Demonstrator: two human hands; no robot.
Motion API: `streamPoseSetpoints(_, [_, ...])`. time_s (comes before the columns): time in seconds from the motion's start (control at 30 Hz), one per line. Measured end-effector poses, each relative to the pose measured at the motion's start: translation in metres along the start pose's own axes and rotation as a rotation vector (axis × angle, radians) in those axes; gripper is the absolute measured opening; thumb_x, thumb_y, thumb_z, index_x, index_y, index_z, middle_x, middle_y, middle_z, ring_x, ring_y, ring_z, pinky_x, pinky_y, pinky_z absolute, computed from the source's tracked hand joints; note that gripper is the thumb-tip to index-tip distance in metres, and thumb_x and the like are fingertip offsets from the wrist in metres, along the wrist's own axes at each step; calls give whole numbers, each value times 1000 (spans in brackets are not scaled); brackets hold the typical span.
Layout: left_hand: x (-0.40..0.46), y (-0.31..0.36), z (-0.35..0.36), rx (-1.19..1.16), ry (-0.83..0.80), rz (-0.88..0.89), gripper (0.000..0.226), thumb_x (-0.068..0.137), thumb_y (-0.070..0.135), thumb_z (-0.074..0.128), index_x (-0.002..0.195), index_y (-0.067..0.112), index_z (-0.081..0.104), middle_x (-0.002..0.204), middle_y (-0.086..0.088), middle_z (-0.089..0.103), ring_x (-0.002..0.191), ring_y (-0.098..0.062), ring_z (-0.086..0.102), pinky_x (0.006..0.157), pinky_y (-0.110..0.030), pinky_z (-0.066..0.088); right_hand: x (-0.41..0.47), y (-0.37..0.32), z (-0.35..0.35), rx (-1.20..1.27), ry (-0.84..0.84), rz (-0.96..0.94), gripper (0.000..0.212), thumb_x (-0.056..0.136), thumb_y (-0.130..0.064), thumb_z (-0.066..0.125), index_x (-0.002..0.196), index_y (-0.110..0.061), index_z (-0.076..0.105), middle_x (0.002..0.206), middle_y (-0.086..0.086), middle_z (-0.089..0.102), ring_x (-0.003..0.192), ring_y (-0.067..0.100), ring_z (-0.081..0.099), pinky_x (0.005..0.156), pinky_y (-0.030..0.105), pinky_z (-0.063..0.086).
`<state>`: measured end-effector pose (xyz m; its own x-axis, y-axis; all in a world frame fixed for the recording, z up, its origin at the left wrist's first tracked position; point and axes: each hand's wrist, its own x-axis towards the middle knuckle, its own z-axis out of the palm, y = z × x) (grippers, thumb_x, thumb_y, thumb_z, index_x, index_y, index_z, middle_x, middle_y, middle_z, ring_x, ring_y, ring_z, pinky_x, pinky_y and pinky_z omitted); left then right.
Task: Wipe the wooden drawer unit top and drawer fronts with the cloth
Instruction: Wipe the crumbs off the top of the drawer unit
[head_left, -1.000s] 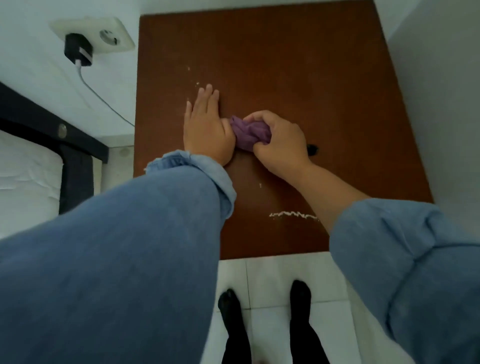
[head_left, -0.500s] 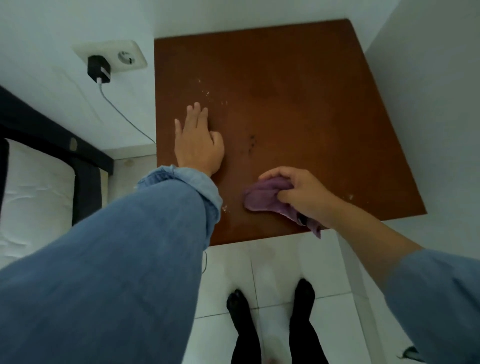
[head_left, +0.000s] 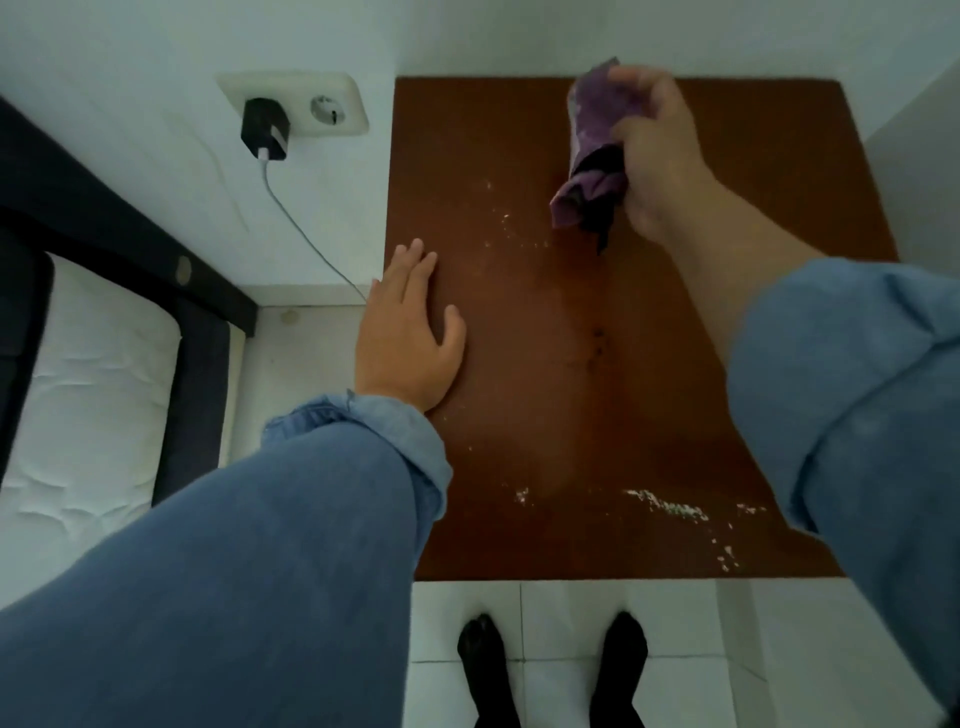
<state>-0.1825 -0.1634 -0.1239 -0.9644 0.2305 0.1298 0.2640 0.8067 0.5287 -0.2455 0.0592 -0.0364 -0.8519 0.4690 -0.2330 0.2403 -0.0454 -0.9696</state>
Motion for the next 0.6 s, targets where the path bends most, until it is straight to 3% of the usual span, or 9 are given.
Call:
streamPoseSetpoints(0.17, [2,2,-1,-22,-13,-33,58,88,34,47,142,13,41,155,0,32,145,-15,23,117,-41,26,53,-4,27,-129,23,-25,53,86,12,29,124,-23,42,101,-10,49,73,11,55,52,19,43])
streamPoseSetpoints(0.3, [3,4,-2,-22,-19,-29,59,87,33,49,141,10,43,154,-2,33,145,-16,24,117,-39,26,75,2,48,-308,-8,-12,65,86,10,27,140,-27,24,129,6,41,77,20,62,47,19,46])
streamPoseSetpoints(0.33, [3,4,-2,-25,-21,-30,59,87,33,49,141,10,43,154,-2,33,145,-16,24,117,-40,26,80,6,51,-375,-28,-28,66,86,8,29,142,-27,21,136,9,39,85,24,64,52,22,51])
streamPoseSetpoints(0.4, [4,3,-1,-24,-25,-41,60,87,34,47,141,10,42,155,-2,32,145,-16,23,116,-41,27,87,16,59,-526,-81,-81,67,87,4,35,144,-25,19,141,12,39,104,30,62,76,35,57])
streamPoseSetpoints(0.47, [4,3,-1,-18,-19,-39,60,87,35,46,141,11,42,155,-2,32,145,-16,23,116,-42,28,92,21,65,-620,-135,-138,66,85,-1,42,144,-21,20,138,12,44,112,29,57,93,40,52])
streamPoseSetpoints(0.6, [5,4,-1,-27,-16,-38,60,87,35,45,142,12,42,155,-1,32,145,-15,22,116,-41,27,100,20,69,-690,-178,-170,56,82,-15,58,133,-14,34,125,7,54,110,22,57,94,36,50])
